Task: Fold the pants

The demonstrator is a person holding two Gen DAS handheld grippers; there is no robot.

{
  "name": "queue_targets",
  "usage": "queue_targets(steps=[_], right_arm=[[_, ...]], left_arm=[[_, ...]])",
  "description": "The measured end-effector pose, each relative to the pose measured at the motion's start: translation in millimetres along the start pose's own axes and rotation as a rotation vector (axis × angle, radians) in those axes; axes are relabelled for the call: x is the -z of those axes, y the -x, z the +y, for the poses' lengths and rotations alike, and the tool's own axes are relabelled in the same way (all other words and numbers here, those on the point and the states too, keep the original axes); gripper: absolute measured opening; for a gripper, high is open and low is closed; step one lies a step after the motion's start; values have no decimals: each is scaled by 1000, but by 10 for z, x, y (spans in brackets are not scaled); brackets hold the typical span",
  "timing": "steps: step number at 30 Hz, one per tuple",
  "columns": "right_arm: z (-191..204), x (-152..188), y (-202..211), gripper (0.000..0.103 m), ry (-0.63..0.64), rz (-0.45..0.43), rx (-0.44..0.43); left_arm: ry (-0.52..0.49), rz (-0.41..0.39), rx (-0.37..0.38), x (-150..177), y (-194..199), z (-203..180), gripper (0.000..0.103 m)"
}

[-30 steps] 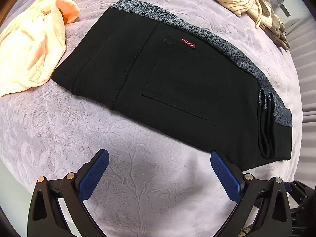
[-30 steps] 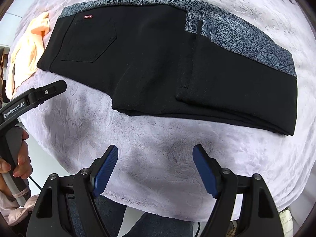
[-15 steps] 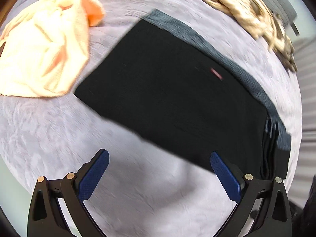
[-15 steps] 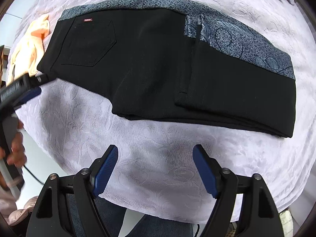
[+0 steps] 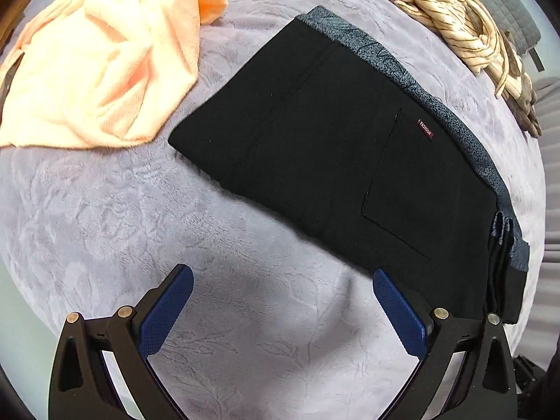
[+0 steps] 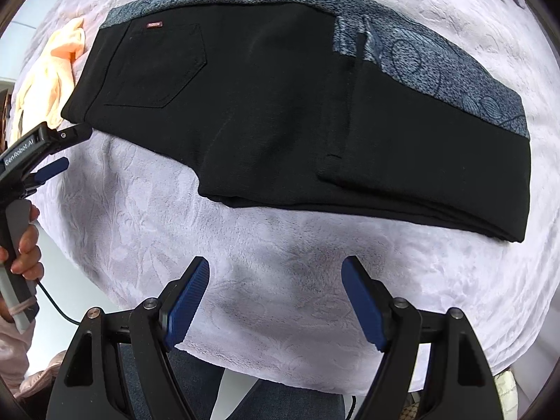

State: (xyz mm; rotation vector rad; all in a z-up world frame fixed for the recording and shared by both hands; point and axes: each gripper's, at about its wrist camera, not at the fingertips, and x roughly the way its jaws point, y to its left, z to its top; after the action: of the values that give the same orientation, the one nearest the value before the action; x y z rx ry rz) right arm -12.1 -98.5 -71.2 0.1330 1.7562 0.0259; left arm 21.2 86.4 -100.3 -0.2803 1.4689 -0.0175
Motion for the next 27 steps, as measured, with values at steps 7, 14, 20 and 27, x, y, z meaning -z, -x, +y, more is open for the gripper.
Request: queue_targets(steps=[7, 14, 20, 27], right_arm=[[18, 3, -19, 81, 1, 7, 4], [13, 39, -72, 81, -15, 10, 8], [15, 35, -114, 81, -15, 17, 14], [-12, 18, -157, 81, -43, 24, 25]], left_arm=[[-6, -21, 8, -71, 37, -59, 103], [17, 3, 17, -14, -18, -5, 103], [16, 0, 38, 42, -1, 245, 103], [48, -6, 100, 6, -47, 319, 103]])
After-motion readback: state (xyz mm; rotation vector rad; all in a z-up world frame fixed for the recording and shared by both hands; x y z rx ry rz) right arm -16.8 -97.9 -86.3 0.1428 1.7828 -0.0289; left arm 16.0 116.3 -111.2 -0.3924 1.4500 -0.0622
